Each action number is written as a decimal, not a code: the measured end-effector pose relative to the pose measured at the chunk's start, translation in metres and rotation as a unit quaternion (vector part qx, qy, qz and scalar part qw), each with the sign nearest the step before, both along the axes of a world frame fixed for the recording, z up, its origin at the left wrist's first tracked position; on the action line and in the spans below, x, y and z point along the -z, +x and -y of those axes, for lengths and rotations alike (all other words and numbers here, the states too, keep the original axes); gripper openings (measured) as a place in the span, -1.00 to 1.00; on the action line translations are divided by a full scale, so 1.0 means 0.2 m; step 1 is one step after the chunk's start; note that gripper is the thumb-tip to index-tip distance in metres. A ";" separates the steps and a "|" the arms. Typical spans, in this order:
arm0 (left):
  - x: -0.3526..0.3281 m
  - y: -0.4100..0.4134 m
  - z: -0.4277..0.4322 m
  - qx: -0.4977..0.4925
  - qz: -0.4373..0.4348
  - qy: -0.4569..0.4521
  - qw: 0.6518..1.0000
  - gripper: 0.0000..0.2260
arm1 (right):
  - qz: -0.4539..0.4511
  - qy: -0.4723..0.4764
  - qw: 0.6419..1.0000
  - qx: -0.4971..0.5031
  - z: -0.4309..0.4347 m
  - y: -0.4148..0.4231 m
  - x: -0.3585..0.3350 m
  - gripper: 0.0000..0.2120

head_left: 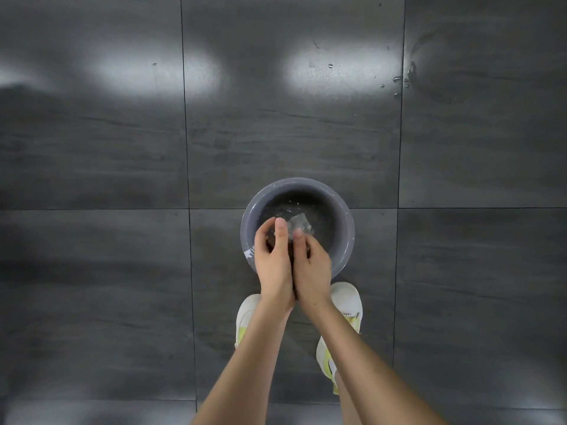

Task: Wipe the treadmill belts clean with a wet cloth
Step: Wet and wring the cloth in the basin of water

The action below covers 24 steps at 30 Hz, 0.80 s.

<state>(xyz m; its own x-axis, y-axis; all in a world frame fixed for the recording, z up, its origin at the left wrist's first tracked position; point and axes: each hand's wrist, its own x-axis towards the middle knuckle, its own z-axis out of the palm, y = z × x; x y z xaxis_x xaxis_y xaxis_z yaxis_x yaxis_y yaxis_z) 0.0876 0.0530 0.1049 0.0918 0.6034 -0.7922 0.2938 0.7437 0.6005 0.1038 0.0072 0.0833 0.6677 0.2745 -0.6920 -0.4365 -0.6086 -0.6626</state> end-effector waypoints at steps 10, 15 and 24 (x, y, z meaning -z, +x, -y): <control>0.04 0.04 -0.04 0.020 -0.068 0.057 0.996 -0.87 | 0.046 -0.011 0.999 -0.026 -0.06 0.06 0.01 -0.60; 0.04 0.05 -0.03 0.036 -0.056 0.045 0.997 -0.89 | 0.067 -0.009 0.997 -0.023 -0.04 0.07 0.01 -0.62; -0.05 -0.01 -0.07 0.049 -0.032 -0.029 0.998 -0.68 | -0.255 0.109 0.957 0.088 0.05 0.11 -0.06 -0.77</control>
<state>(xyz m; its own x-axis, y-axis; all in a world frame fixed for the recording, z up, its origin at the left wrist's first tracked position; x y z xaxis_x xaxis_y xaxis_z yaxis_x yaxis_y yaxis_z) 0.0862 0.0662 0.1142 0.0961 0.5462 -0.8321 0.4032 0.7430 0.5343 0.1260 -0.0030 0.0945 0.3082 0.3647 -0.8786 -0.8194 -0.3674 -0.4399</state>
